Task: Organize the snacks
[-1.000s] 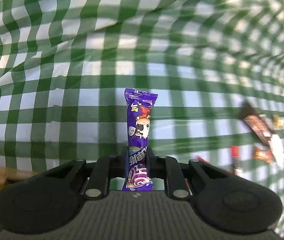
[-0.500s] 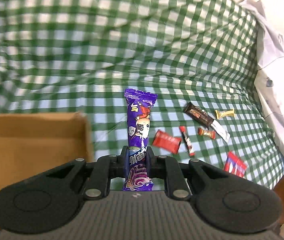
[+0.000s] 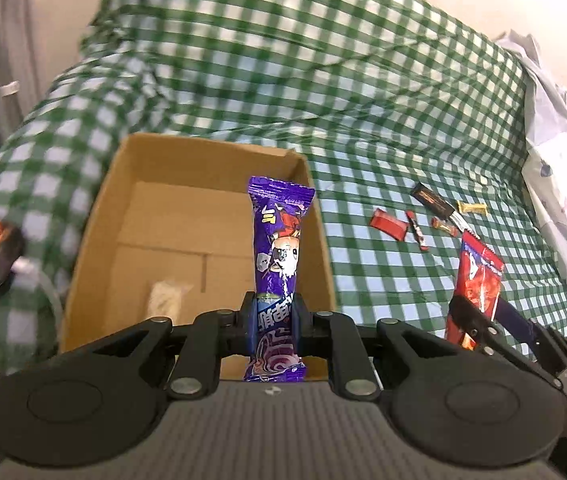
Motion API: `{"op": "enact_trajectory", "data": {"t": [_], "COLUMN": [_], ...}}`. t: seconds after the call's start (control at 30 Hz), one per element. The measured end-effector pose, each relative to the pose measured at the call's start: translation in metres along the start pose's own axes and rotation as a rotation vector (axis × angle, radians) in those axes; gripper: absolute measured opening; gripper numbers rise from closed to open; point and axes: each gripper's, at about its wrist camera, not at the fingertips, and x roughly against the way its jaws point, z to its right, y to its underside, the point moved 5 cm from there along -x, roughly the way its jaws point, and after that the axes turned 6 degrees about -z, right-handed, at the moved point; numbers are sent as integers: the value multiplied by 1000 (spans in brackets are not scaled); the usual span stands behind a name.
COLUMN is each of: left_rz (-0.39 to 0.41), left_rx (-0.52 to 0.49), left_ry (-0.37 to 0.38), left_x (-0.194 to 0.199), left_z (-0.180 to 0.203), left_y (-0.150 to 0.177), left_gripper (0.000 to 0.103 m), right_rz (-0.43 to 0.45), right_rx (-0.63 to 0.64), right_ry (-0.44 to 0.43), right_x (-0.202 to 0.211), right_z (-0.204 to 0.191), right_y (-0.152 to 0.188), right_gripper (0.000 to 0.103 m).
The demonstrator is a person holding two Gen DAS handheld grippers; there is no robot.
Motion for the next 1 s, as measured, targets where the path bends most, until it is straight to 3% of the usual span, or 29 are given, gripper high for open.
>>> {"op": "enact_trajectory", "data": {"t": [0.47, 1.0], "left_rz": [75, 50], "left_rx": [109, 120], "left_ry": [26, 40], "left_x": [58, 42], "left_z": [-57, -78], "left_y": [74, 81], "left_gripper": [18, 18], "right_rz": [58, -3], "right_rx": [152, 195], "right_ry": [-54, -35], "right_x": [74, 63], "right_z": [-71, -95], "right_y": [22, 32], "right_gripper": [53, 53]}}
